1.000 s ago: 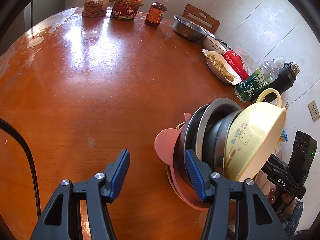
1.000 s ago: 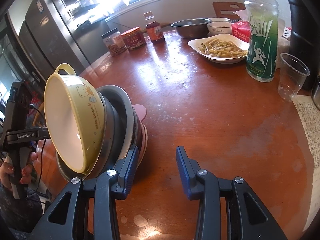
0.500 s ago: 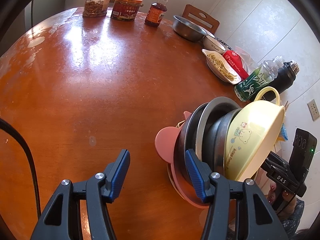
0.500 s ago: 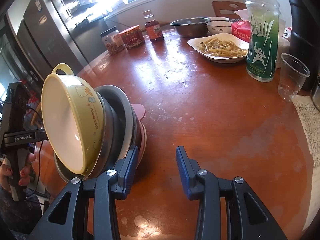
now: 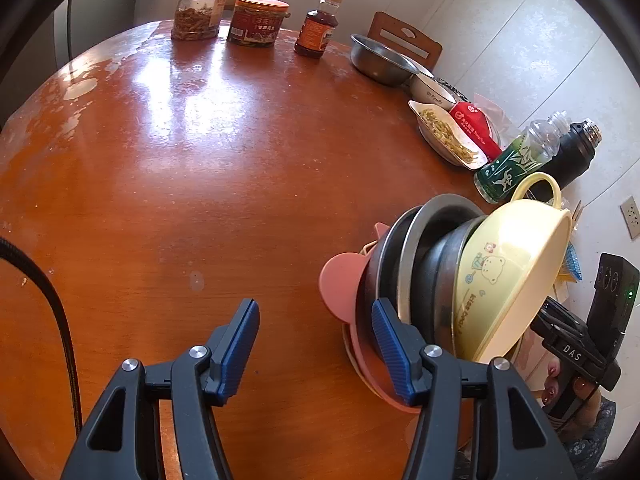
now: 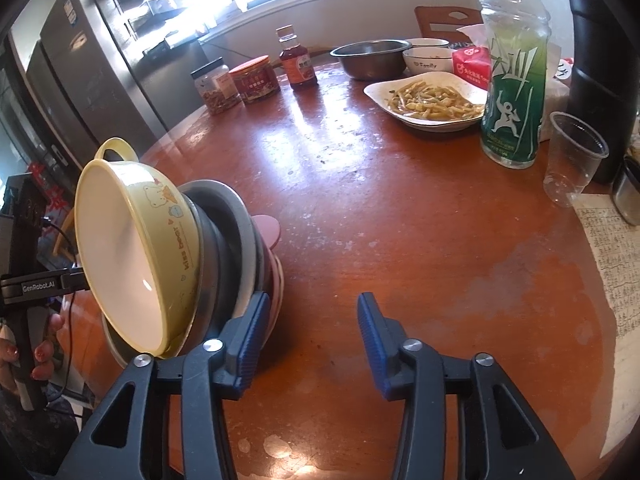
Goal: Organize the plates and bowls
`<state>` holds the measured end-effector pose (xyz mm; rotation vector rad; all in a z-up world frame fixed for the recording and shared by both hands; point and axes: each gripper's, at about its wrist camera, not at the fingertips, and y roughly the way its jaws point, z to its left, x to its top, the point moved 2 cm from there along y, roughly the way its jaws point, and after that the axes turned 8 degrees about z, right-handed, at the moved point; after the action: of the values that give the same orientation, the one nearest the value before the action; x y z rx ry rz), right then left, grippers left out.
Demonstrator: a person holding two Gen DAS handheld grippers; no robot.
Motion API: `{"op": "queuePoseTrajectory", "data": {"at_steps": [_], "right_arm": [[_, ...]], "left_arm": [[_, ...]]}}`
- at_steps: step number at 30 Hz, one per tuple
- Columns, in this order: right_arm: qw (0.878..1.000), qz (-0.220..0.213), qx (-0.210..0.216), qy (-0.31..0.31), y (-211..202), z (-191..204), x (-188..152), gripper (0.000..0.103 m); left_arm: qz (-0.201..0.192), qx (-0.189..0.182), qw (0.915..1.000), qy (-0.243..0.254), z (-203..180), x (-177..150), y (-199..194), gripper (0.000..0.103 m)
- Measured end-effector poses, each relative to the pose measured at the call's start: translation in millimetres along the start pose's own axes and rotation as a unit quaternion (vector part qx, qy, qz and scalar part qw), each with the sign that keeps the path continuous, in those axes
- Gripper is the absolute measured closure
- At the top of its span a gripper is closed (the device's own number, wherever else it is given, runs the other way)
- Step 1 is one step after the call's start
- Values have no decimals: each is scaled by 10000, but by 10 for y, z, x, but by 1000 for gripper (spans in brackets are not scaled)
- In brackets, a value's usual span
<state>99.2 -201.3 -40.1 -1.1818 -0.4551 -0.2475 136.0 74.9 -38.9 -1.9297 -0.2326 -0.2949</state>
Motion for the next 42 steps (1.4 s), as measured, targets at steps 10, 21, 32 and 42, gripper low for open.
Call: {"op": "queuePoseTrajectory", "data": {"at_steps": [10, 21, 32, 42], "right_arm": [[9999, -111, -89, 75, -79, -18, -13, 46], [9992, -320, -226, 96, -221, 9, -51, 38], [9965, -779, -304, 85, -502, 105, -158, 29], [9930, -1172, -141, 14, -764, 286, -301, 27]], "left_arm": [[-164, 229, 9996, -82, 71, -56, -108, 43], [-388, 481, 9980, -114, 92, -178, -276, 41], [-679, 663, 9954, -96, 2, -392, -473, 38], [-952, 727, 9928, -95, -141, -660, -601, 34]]}}
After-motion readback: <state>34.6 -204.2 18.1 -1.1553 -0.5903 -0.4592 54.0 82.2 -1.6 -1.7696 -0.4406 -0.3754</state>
